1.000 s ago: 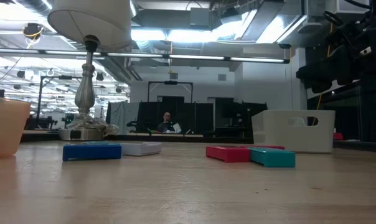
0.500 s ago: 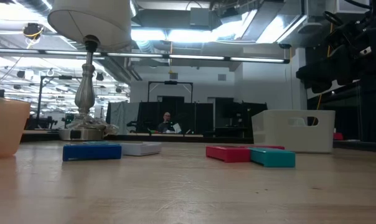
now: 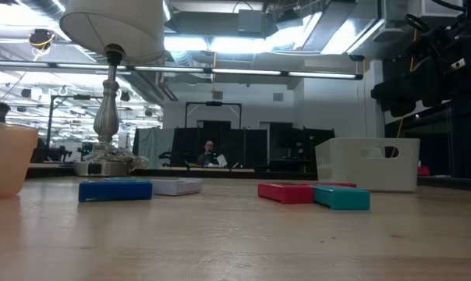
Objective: Pick & Place Office items
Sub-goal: Put the top right red digital timer into the grey bin
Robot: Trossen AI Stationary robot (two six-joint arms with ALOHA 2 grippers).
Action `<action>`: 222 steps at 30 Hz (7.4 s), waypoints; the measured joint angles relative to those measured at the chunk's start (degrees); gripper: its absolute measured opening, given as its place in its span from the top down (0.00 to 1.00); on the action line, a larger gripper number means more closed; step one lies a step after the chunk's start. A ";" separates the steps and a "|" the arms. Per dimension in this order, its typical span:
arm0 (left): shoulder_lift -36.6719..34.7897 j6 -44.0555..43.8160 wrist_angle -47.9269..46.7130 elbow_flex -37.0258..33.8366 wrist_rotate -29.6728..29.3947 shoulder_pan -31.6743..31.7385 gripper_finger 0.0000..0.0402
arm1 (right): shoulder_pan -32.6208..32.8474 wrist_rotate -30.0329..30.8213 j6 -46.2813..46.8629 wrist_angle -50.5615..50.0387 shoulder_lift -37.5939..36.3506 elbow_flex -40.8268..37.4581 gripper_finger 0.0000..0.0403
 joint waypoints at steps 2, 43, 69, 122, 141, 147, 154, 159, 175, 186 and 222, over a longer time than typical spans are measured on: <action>-0.77 2.28 -0.06 1.86 -6.41 1.94 0.18 | -0.01 0.02 0.01 0.01 0.00 0.00 0.75; -1.37 31.74 9.13 12.97 -21.37 29.55 0.18 | 0.00 0.43 -0.17 4.77 0.00 0.00 0.75; -1.35 31.07 10.24 12.97 -20.01 42.47 0.24 | -0.01 13.66 26.03 59.62 0.00 0.00 0.75; -2.16 56.27 10.08 6.53 -5.48 59.33 0.24 | 7.12 5.94 -4.39 -39.67 82.13 69.36 0.68; -2.14 57.75 10.24 6.53 -4.99 60.55 0.24 | 9.06 12.16 -5.69 -40.39 86.08 68.87 0.68; -2.14 57.85 10.24 6.53 -4.98 60.55 0.24 | 8.70 5.22 2.99 -39.07 86.09 68.87 0.68; -2.14 58.61 10.24 6.53 -4.91 60.55 0.24 | 7.45 -3.56 5.67 -39.48 86.52 68.87 0.64; -2.14 58.63 10.21 6.53 -4.78 60.55 0.24 | 7.51 -8.19 3.42 -40.90 88.18 68.83 0.50; -2.10 60.22 10.10 6.53 -3.47 60.55 0.24 | 14.39 -1.96 -13.96 -43.25 96.79 68.81 0.28; -2.10 60.17 10.02 6.53 -3.47 60.55 0.24 | 15.40 0.55 -14.40 -43.24 101.39 68.96 0.29; -2.12 61.54 9.99 6.53 -3.39 60.55 0.24 | 2.50 -10.06 1.70 -33.33 102.12 93.90 0.62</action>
